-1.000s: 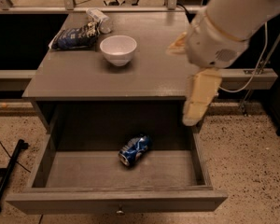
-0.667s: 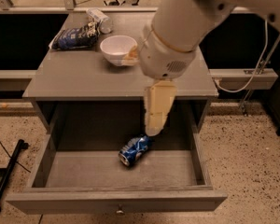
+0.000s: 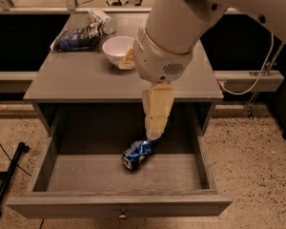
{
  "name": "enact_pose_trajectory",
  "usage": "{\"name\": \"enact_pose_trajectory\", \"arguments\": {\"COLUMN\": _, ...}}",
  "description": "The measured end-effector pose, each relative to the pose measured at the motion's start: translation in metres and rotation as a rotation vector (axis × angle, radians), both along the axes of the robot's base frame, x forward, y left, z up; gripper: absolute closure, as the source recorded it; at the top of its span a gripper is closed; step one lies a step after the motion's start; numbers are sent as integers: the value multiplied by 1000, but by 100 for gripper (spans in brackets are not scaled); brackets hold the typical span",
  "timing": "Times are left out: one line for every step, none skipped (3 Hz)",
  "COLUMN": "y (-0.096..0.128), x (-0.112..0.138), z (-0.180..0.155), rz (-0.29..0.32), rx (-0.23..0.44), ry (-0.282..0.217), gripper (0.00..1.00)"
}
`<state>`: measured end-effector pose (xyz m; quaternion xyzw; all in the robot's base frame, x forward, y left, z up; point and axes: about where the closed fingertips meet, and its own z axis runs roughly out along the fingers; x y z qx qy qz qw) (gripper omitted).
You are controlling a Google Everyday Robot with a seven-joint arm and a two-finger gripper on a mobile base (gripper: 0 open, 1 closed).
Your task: Pick pepsi can from top drawer and place on counter
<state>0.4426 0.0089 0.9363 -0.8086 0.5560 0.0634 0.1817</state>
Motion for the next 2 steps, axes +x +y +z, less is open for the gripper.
{"name": "enact_pose_trajectory", "arguments": {"y": 2, "x": 17, "z": -50, "rz": 132, "rx": -123, "ry": -39, "gripper": 0}}
{"name": "enact_pose_trajectory", "arguments": {"y": -6, "x": 36, "z": -98, "rz": 271, "rx": -254, "ry": -121, "gripper": 0}}
